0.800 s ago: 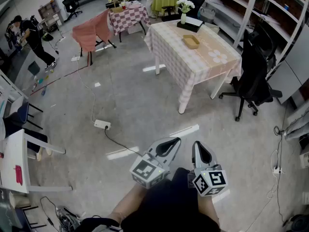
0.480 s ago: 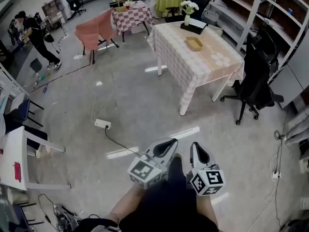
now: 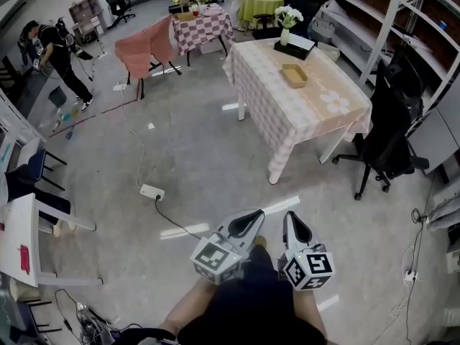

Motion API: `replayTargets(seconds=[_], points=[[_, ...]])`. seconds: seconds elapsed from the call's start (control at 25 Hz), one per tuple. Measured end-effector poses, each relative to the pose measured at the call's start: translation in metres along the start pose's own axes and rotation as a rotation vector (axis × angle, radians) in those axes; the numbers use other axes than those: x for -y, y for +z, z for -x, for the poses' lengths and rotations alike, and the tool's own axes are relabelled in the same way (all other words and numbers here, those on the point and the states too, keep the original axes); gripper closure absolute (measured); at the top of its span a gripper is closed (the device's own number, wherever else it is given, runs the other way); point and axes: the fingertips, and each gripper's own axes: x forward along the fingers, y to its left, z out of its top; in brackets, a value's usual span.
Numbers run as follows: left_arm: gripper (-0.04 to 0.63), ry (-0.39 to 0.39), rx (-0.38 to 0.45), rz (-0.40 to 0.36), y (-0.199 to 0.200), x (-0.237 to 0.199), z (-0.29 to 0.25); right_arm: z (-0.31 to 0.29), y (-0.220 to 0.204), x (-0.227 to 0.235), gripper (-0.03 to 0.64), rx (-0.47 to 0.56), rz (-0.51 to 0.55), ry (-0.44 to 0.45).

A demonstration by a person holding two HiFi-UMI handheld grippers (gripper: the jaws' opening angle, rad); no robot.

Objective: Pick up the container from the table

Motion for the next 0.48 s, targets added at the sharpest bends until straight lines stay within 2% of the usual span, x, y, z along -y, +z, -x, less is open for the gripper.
replayTargets(seconds=[0.48], points=[[0.583, 0.018, 0.013, 0.032, 0.01, -0.055, -0.092, -0.075, 0.026, 0.069, 0.612, -0.021, 0.008, -0.005]])
